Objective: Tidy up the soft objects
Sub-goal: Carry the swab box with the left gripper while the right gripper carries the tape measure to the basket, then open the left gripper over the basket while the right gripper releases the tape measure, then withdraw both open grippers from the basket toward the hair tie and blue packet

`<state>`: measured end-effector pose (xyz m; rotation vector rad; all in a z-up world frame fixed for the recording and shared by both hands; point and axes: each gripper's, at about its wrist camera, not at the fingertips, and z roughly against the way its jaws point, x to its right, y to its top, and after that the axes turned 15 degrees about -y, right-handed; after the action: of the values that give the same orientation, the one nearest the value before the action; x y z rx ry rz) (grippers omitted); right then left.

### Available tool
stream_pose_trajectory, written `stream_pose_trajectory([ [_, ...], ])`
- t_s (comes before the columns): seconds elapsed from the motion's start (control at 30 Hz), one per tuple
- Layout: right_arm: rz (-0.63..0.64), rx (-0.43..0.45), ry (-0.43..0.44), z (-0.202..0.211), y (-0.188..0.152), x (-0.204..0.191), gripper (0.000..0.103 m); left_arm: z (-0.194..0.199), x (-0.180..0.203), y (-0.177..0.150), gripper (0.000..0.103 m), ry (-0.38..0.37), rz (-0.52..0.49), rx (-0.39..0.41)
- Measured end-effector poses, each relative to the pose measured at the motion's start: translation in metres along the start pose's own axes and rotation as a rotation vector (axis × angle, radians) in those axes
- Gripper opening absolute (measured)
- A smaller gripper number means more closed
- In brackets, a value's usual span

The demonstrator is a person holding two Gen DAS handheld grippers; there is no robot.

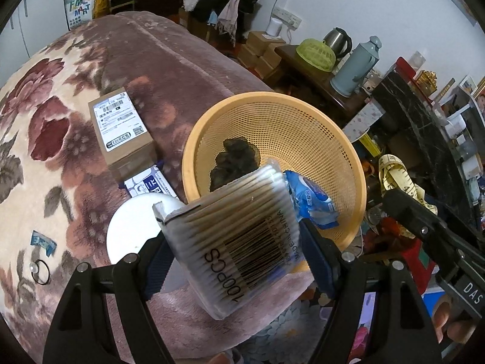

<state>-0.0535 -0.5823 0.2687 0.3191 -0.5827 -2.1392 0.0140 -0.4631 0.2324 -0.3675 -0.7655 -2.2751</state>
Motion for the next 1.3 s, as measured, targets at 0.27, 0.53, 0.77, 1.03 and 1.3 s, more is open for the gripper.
stream_pose_trajectory([
  [0.27,-0.033,-0.002,-0.016,-0.006,0.005,0.012,0.053,-0.012,0.006,0.007,0.079,-0.011,-0.007,-0.015],
  [0.53,-0.047,-0.005,-0.033,-0.009,0.007,0.018,0.053,-0.024,0.013,0.012,0.079,-0.021,-0.020,-0.030],
  [0.77,-0.063,-0.009,-0.045,-0.013,0.009,0.025,0.054,-0.032,0.018,0.017,0.079,-0.029,-0.025,-0.039],
  [1.03,-0.194,-0.010,-0.011,-0.021,0.012,0.042,0.068,-0.037,0.021,0.022,0.095,-0.072,-0.025,-0.019],
  [1.3,-0.182,-0.004,-0.024,-0.013,0.006,0.039,0.086,-0.016,0.019,0.016,0.102,-0.049,-0.044,0.021],
])
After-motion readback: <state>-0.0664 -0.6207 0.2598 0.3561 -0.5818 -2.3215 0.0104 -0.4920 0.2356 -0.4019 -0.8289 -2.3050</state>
